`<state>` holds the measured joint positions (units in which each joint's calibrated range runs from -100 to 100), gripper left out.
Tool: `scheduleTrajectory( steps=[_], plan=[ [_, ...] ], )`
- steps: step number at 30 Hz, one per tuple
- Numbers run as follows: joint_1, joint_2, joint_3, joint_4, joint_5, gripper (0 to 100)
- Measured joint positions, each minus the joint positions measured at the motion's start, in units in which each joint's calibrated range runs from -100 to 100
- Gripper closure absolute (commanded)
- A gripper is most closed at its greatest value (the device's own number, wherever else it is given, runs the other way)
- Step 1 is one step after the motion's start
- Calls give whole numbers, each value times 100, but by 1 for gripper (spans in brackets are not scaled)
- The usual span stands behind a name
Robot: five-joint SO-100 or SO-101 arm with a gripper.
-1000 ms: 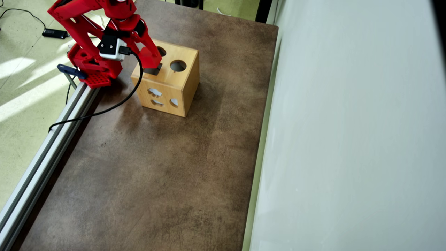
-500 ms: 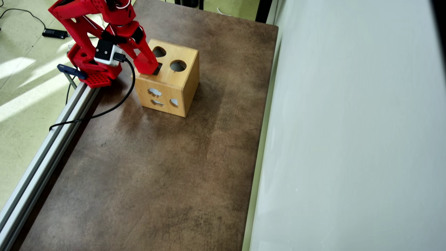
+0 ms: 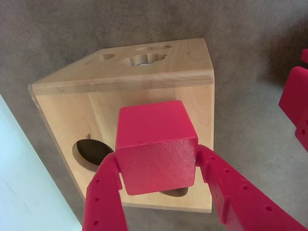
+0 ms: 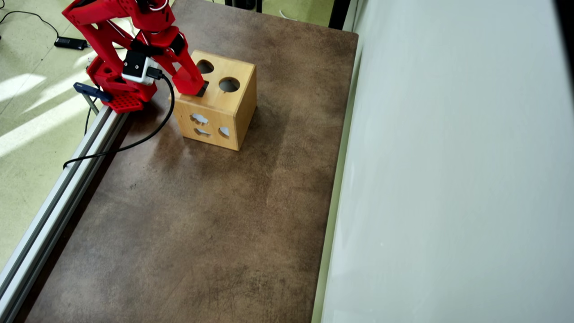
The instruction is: Pick and place the red cube on the square hole
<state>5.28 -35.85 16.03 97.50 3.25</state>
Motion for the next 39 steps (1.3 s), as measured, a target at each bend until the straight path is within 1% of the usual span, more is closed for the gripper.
scheduleTrajectory(
  steps=[10, 39],
  plan=[
    [-367, 0, 0, 0, 0, 98],
    [-374, 8, 90, 0, 0, 98]
  ],
)
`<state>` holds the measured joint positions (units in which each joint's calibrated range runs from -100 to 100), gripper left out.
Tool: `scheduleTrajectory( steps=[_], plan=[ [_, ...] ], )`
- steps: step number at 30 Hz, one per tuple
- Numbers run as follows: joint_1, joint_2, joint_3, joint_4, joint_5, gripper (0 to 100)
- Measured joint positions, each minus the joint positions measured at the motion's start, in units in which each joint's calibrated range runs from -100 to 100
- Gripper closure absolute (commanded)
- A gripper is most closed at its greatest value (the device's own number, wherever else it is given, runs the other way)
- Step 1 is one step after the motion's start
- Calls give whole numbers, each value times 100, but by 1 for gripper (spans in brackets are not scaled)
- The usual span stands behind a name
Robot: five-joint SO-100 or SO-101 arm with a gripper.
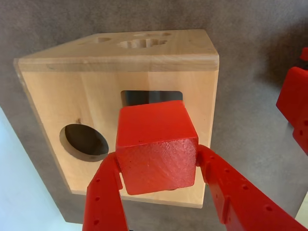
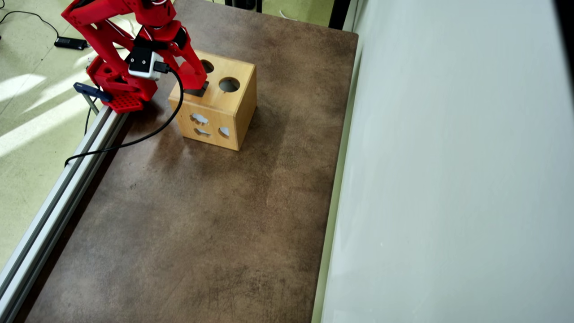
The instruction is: Pick and place the red cube on the square hole
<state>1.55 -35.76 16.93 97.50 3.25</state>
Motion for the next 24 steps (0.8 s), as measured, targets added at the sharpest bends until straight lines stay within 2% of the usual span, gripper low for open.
scheduleTrajectory(
  steps=[24],
  plan=[
    [7, 686, 9, -8, 0, 98]
  ],
)
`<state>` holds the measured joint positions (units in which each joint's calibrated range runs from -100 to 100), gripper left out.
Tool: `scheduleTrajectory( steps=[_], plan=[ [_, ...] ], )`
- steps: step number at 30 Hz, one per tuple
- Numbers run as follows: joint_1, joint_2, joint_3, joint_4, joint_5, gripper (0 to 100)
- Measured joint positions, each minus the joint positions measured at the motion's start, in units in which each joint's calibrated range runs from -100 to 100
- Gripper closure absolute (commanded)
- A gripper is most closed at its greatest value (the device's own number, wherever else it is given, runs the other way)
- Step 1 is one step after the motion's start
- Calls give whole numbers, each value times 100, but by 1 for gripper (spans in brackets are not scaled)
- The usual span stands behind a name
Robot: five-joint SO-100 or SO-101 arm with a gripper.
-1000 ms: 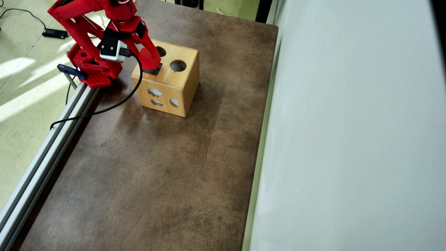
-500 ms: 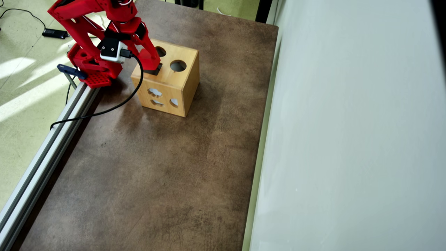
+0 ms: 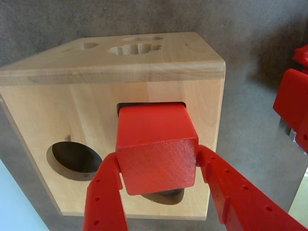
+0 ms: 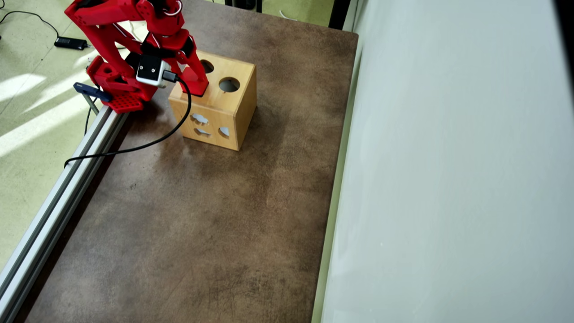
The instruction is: Pick and place the red cube on the square hole
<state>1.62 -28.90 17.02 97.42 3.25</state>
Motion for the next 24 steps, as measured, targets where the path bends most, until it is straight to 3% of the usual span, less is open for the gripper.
scheduleTrajectory(
  steps=[24],
  plan=[
    [14, 966, -72, -8, 0, 98]
  ],
)
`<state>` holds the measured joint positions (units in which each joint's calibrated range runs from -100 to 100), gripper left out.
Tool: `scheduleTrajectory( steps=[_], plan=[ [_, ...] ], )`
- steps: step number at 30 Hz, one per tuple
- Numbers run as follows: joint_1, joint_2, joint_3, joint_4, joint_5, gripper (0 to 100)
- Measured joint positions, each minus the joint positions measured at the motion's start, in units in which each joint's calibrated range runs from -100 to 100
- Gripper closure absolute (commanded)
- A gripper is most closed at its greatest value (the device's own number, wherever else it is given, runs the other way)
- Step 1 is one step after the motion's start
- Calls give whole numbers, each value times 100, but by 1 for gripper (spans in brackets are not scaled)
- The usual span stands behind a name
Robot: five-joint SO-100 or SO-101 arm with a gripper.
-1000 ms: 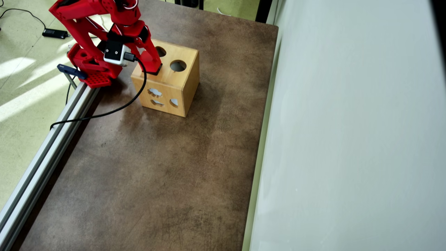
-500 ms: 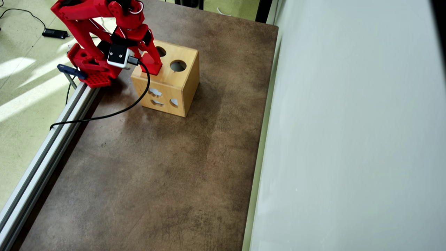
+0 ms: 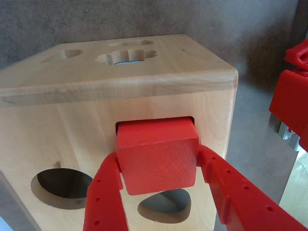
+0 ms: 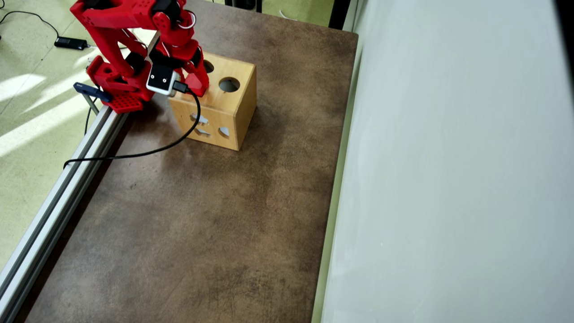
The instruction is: Pick and place the red cube on the square hole
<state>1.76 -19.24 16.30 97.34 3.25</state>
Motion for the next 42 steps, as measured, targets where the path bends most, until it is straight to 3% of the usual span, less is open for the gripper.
scheduleTrajectory(
  steps=[14, 25, 34, 42],
  plan=[
    [0, 8, 0, 0, 0, 97],
    [14, -8, 9, 0, 0, 68],
    [14, -203, 45, 73, 0, 67],
    [22, -1585, 45, 73, 0, 67]
  ],
)
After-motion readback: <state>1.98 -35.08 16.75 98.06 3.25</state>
